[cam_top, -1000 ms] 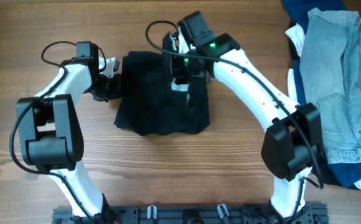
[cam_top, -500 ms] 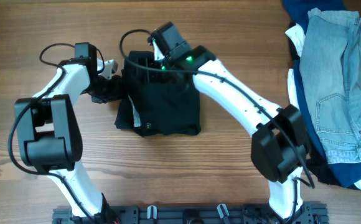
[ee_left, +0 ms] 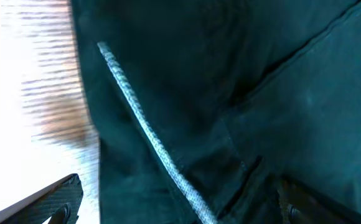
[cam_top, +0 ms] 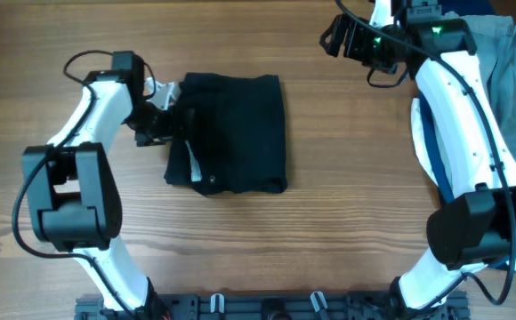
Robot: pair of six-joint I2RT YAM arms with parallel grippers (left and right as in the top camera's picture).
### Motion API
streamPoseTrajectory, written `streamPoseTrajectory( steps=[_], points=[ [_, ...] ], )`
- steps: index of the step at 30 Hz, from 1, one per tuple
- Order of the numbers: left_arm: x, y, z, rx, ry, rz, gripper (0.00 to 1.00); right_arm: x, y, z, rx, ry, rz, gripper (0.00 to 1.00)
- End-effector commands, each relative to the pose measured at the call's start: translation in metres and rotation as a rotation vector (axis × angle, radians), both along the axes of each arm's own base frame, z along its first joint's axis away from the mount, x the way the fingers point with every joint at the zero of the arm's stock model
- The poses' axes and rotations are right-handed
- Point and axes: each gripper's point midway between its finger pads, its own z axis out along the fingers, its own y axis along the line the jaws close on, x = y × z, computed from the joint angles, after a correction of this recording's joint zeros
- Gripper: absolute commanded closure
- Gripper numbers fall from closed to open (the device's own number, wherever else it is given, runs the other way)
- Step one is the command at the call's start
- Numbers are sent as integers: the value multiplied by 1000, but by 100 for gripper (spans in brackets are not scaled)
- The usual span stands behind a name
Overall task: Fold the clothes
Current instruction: 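Drag the folded black shorts to the top-left table corner with the left gripper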
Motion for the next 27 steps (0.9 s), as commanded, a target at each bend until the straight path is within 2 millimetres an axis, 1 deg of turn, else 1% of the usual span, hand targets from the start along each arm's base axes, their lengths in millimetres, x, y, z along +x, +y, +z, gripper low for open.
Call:
streamPoseTrajectory(
  steps=[1, 2, 4, 5, 6, 7, 8, 9, 10, 11, 13, 15, 16, 18, 19, 21, 22, 23, 25, 26, 27],
  points=[
    [-5, 2, -11, 80, -2, 0, 1, 0, -3, -1, -37, -11, 19, 1],
    [-5, -1, -13, 78, -2, 11, 2, 1, -6, -2, -48, -12, 11, 0],
    [-5, -13, -18, 77, -10, 12, 7, 1, -6, -2, -52, -13, 8, 1],
    [-5, -20, -21, 75, -16, 12, 16, 2, -8, -2, -57, -13, 3, 1],
    [-6, -25, -24, 83, -18, 16, 23, 2, -10, -3, -70, -14, -6, 0],
    [-7, -30, -29, 99, -16, 33, 38, 2, -12, -4, -79, -12, -11, 0],
    [-9, -33, -35, 124, -13, 67, 49, 2, -14, -5, -89, -9, -19, 0],
    [-8, -34, -42, 164, -18, 124, 78, 2, -15, -5, -95, -9, -22, 1],
    [-4, -33, -45, 198, -29, 196, 89, 2, -15, -5, -94, -10, -23, 0],
    [0, -33, -44, 205, -37, 230, 96, 2, -15, -5, -94, -10, -23, 1],
    [20, -32, -41, 173, -86, 357, 96, 2, -15, -5, -94, -9, -23, 1],
    [40, -24, -36, 146, -130, 488, 96, 1, -15, -5, -95, -6, -23, 1],
    [55, -13, -32, 123, -162, 595, 96, 1, -15, -6, -95, -5, -23, 1],
    [81, 20, -23, 87, -216, 842, 96, 1, -16, -6, -98, -5, -24, 1],
    [86, 31, -21, 84, -230, 906, 96, 1, -16, -6, -98, -6, -25, 1],
    [95, 61, -16, 78, -254, 1101, 96, 2, -16, -6, -99, -6, -26, 1],
    [99, 88, -13, 77, -276, 1276, 96, 2, -19, -6, -113, -7, -37, 0],
    [102, 107, -9, 72, -299, 1405, 96, 2, -20, -7, -117, -6, -39, 1],
    [106, 133, -2, 50, -348, 1581, 96, 2, -20, -7, -119, -3, -41, 1],
    [112, 147, 5, 31, -399, 1646, 96, 2, -20, -7, -119, -4, -41, 1],
    [118, 156, 12, 20, -450, 1670, 96, 2, -20, -7, -118, -7, -41, 1]
  ],
)
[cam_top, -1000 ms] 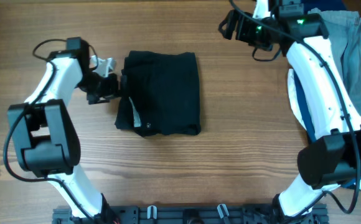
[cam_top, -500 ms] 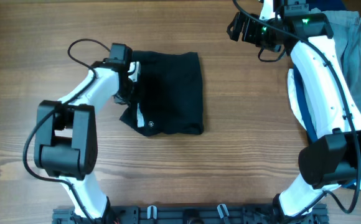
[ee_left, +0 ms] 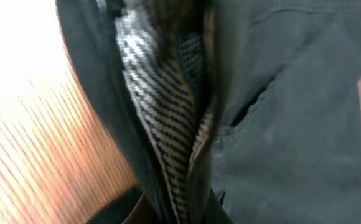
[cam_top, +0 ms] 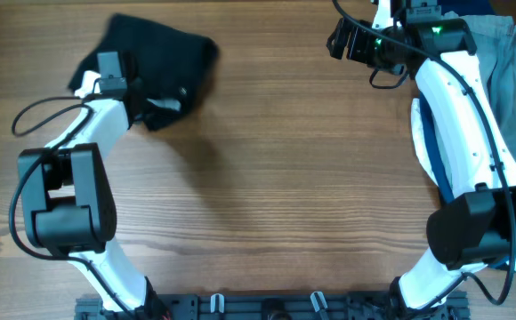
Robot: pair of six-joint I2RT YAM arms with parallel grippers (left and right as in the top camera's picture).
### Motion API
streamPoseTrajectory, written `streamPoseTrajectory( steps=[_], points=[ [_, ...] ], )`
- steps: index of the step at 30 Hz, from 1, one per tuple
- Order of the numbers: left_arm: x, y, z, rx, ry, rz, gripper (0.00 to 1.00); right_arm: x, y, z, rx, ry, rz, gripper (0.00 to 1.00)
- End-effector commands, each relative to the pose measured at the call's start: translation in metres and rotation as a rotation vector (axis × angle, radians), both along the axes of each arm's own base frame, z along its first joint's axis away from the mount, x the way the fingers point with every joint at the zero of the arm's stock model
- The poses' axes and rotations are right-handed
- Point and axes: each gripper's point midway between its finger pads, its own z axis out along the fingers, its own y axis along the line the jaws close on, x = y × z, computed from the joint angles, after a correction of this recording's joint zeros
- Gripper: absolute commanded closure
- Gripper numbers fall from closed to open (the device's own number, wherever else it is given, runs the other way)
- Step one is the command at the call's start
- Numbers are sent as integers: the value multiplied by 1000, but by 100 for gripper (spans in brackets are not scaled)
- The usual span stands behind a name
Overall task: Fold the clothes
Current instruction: 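Drag the folded black shorts to the top-left table corner with the left gripper, then press and tidy the folded shorts in the corner with the left gripper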
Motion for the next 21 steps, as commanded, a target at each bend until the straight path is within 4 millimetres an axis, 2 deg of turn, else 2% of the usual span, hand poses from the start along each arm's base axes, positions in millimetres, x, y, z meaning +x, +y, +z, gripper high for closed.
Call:
streamPoseTrajectory(
  steps=[1, 5, 7, 11, 13, 16, 19, 21],
  points=[
    [10, 48, 16, 47, -133, 280, 96, 2, -3, 0, -27, -12, -1, 1],
    [33, 56, 32, 57, -268, 301, 96, 3, -4, 0, -14, -7, -21, 2],
    [38, 57, 19, 59, -270, 299, 96, 4, -3, 1, -13, -11, -22, 5],
    [32, 61, -29, 64, -189, 304, 96, 8, -3, 4, -10, -31, -22, 5],
    [32, 62, -39, 115, -159, 244, 92, 9, -3, 5, -2, -35, -35, 6],
    [47, 64, -24, 297, -167, 47, 83, 10, -6, 4, -8, -34, -57, 6],
    [50, 66, -20, 335, -171, 14, 84, 10, -6, 4, -8, -35, -56, 7],
    [48, 72, -20, 336, -169, 25, 80, 10, -6, 5, -7, -36, -57, 7]
  ],
)
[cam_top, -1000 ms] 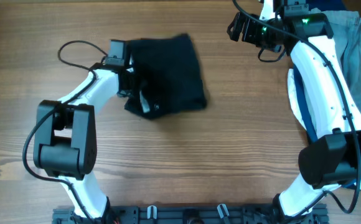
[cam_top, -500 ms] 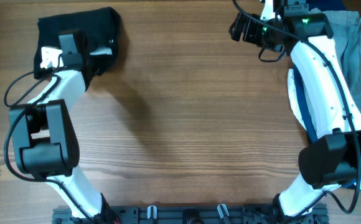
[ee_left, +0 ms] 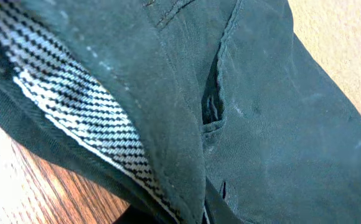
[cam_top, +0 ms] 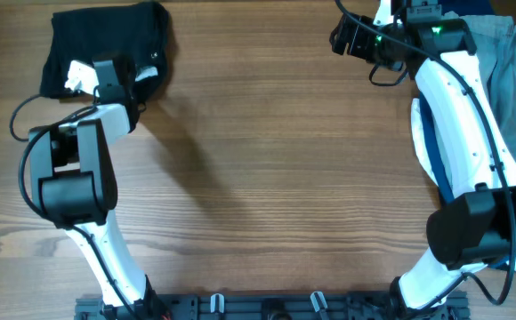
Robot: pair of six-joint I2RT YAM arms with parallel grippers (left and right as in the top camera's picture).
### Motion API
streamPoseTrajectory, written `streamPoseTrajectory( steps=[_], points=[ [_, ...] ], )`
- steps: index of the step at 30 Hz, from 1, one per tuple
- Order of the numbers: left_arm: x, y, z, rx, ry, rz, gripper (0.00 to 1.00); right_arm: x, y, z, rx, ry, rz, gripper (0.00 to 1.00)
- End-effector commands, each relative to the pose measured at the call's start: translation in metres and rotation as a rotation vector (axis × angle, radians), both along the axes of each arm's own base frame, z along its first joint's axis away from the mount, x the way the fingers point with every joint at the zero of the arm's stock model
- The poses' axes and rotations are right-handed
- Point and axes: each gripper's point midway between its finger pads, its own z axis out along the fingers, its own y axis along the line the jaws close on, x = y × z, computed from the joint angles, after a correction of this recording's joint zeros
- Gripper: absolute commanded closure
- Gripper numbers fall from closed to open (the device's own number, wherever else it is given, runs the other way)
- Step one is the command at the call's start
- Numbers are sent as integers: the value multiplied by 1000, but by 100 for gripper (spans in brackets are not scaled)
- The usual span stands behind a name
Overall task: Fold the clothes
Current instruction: 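Press and tidy the folded shorts in the corner with the left gripper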
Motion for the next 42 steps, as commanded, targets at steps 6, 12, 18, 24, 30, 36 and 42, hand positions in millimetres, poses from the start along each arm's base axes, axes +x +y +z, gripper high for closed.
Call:
streamPoseTrajectory(
  steps=[6, 12, 18, 24, 30, 36, 42],
  points=[
    [-15, 33, 20, 164, 113, -72, 0, 9, -1, 5, -6, -42, -13, 5],
    [-54, 8, 134, 209, 125, -236, 0, 8, 8, 9, -9, -70, 85, 4],
    [-59, -67, 165, 294, 94, -689, 0, -1, 13, 4, -26, -48, 164, 3],
    [-23, -67, 68, 418, 241, -765, 0, -1, 8, 2, -48, -41, 148, 1],
    [10, -33, 1, 662, 293, -766, 0, -1, 5, 1, -63, -36, 138, 1],
    [1, 23, -61, 658, 352, -695, 0, -1, 5, 1, -60, -37, 135, 1],
    [-14, 71, -70, 689, 400, -678, 5, 1, 7, 3, -43, -39, 115, 1]
  ],
)
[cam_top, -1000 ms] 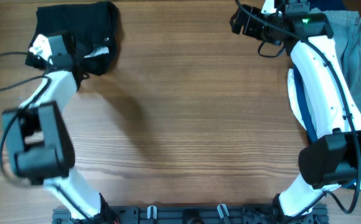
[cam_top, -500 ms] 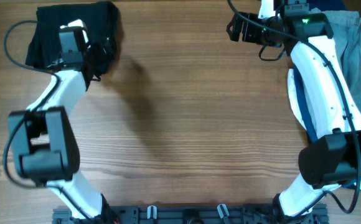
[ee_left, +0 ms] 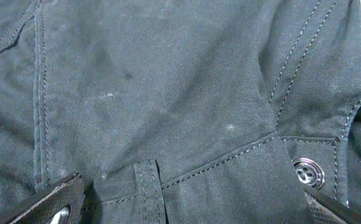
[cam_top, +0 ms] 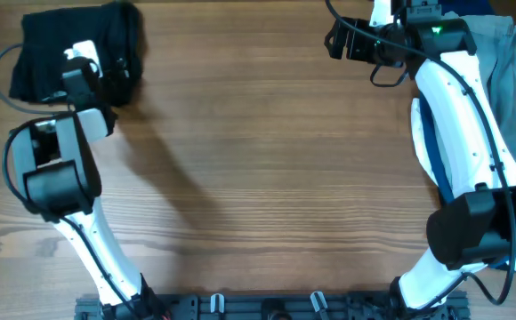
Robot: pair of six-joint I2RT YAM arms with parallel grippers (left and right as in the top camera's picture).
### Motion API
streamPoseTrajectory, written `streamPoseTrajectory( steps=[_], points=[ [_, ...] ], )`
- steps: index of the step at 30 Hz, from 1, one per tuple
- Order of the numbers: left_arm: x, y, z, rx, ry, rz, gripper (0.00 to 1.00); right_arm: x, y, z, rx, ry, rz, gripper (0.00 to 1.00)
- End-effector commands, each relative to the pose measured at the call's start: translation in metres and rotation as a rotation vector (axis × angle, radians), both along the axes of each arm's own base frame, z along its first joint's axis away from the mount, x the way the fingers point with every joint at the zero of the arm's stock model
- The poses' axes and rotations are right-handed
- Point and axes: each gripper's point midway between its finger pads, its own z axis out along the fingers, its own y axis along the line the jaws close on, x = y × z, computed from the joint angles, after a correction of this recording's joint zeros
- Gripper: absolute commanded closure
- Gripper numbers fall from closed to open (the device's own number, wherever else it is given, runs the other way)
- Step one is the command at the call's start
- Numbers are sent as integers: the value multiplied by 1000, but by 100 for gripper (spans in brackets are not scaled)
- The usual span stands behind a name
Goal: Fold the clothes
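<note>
Black trousers (cam_top: 49,40), folded into a bundle, lie at the table's far left corner. They fill the left wrist view, showing the waistband with a belt loop (ee_left: 148,186) and a button (ee_left: 305,172). My left gripper (cam_top: 87,60) sits right over the bundle's right part and is open; its fingertips (ee_left: 43,202) stand wide apart over the cloth (ee_left: 168,93), holding nothing. My right gripper (cam_top: 336,40) hovers at the far right-centre, above the table. Whether it is open or shut does not show.
A heap of other clothes (cam_top: 507,80) in grey, blue and white lies along the right edge, partly under the right arm. Bare wooden tabletop (cam_top: 267,169) stretches between the two arms.
The black trousers sit somewhat further left in the far corner. My left gripper, then shut on their waistband, is now open above them.
First the folded trousers lay left of the table's centre, my open left gripper at their left edge. Then they hung bunched from the shut gripper at the far left, then nearer the corner. Now they rest there, let go. The right arm barely moved.
</note>
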Motion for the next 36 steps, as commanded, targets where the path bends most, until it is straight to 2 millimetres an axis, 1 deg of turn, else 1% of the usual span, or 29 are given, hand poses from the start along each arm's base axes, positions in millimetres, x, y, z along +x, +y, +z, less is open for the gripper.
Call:
streamPoseTrajectory(
  steps=[1, 4, 5, 6, 7, 8, 9, 10, 11, 12, 13, 14, 15, 16, 17, 18, 19, 20, 21, 22, 23, 24, 26, 28, 30, 31, 33, 35, 36],
  points=[
    [-35, 25, -60, 110, 197, -10, 5, 2, 0, 1, -1, -8, -15, 1],
    [-36, 25, -60, 249, 254, -116, 7, 2, 0, 1, -2, -7, -15, 1],
    [-35, 26, -59, 291, 263, -141, 4, 2, 0, 1, -2, -8, -15, 1],
    [-32, 27, -54, 310, 250, -144, 0, 3, 0, 2, -1, -12, -14, 0],
    [-28, 27, -44, 322, 230, -136, 0, 5, 1, 3, -1, -23, -4, 0],
    [-23, 25, -28, 328, 198, -132, 0, 7, 2, 6, -14, -46, 25, 0],
    [-16, 20, 6, 309, 135, -101, 0, 12, 3, 10, -40, -87, 63, 0],
    [-14, 17, 36, 273, 87, -55, 0, 17, 3, 16, -60, -128, 86, 0],
    [-17, 8, 76, 229, 47, -34, 0, 20, 3, 26, -91, -168, 124, 0],
    [-25, -2, 105, 196, 38, -27, 0, 22, 3, 44, -113, -217, 153, 0],
    [-36, -11, 128, 156, 36, -18, 0, 21, 3, 69, -137, -282, 180, 0],
    [-51, -26, 152, 55, 24, 9, 0, 17, 3, 102, -163, -364, 204, 0],
    [-68, -51, 167, -87, 30, -1, 0, 5, 1, 144, -172, -453, 207, 0],
    [-83, -72, 177, -137, 59, -41, 0, -9, -1, 173, -169, -514, 198, 0],
    [-91, -80, 184, -140, 70, -55, 0, -26, -3, 201, -167, -574, 192, 0],
    [-98, -88, 191, -140, 76, -70, 0, -51, -6, 229, -166, -634, 185, 0],
    [-101, -92, 197, -138, 68, -78, 0, -80, -10, 254, -166, -684, 180, 0],
    [-102, -93, 200, -137, 62, -80, 0, -106, -13, 270, -165, -712, 176, 0],
    [-102, -93, 200, -137, 63, -80, 0, -129, -16, 281, -164, -731, 174, 0],
    [-102, -93, 198, -138, 68, -79, 0, -159, -20, 295, -164, -763, 170, 0],
    [-102, -93, 198, -139, 71, -80, 0, -172, -22, 300, -163, -778, 169, 0],
    [-103, -93, 197, -139, 72, -79, 0, -196, -25, 309, -162, -804, 165, 0],
    [-103, -93, 197, -139, 72, -79, 0, -227, -29, 315, -162, -823, 163, 0],
    [-103, -93, 197, -139, 72, -79, 0, -248, -40, 312, -242, -829, 158, 0],
    [-103, -93, 197, -139, 72, -79, 0, -259, -43, 299, -277, -785, 183, 0],
    [-103, -93, 197, -139, 72, -79, 0, -257, -42, 296, -287, -776, 192, 0],
    [-103, -93, 197, -139, 72, -79, 0, -243, -41, 284, -339, -770, 232, 0],
    [-103, -93, 197, -139, 72, -79, 0, -223, -38, 266, -386, -791, 266, 0],
    [-103, -93, 197, -139, 72, -79, 0, -212, -36, 258, -384, -837, 257, 0]
  ],
)
